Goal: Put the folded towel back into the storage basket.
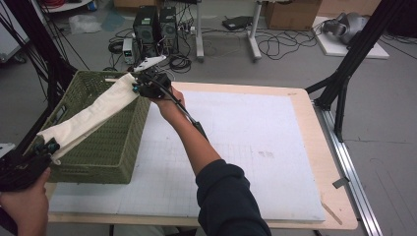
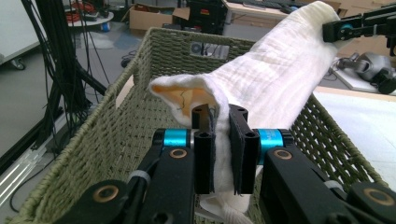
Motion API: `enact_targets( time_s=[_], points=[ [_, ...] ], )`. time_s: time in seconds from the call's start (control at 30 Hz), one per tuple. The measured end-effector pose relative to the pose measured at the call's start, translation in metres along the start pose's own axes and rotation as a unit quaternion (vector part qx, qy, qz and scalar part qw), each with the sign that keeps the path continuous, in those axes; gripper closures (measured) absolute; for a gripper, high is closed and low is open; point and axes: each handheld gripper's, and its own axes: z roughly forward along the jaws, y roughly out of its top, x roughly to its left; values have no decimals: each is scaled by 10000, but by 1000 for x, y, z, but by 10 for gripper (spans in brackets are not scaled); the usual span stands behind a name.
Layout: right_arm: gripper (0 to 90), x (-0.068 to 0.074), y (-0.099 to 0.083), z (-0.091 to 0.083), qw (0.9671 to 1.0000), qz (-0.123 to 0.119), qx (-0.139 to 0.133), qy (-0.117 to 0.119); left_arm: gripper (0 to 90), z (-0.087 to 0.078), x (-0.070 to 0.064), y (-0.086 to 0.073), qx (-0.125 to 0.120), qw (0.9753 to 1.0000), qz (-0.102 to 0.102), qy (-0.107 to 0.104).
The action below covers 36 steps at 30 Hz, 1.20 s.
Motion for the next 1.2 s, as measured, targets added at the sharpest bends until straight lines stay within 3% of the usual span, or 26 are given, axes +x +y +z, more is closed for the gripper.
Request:
enact_targets(
  time_s=[0.53, 0.9, 1.17, 1.2],
  points=[
    [822, 5, 9, 17, 10000, -6, -4, -35, 814, 4, 9, -3, 46, 9999, -28, 141],
    [822, 2, 11, 26, 9996, 119, -29, -240, 811, 19, 13, -1, 158, 9996, -39, 250],
    [818, 5, 11, 34, 9996, 119, -40, -260, 802, 25, 19, -3, 259, 9989, -68, 372],
    [781, 5, 10, 37, 9997, 94, 6, -217, 771, 26, 20, -3, 314, 9987, -117, 391]
  ],
)
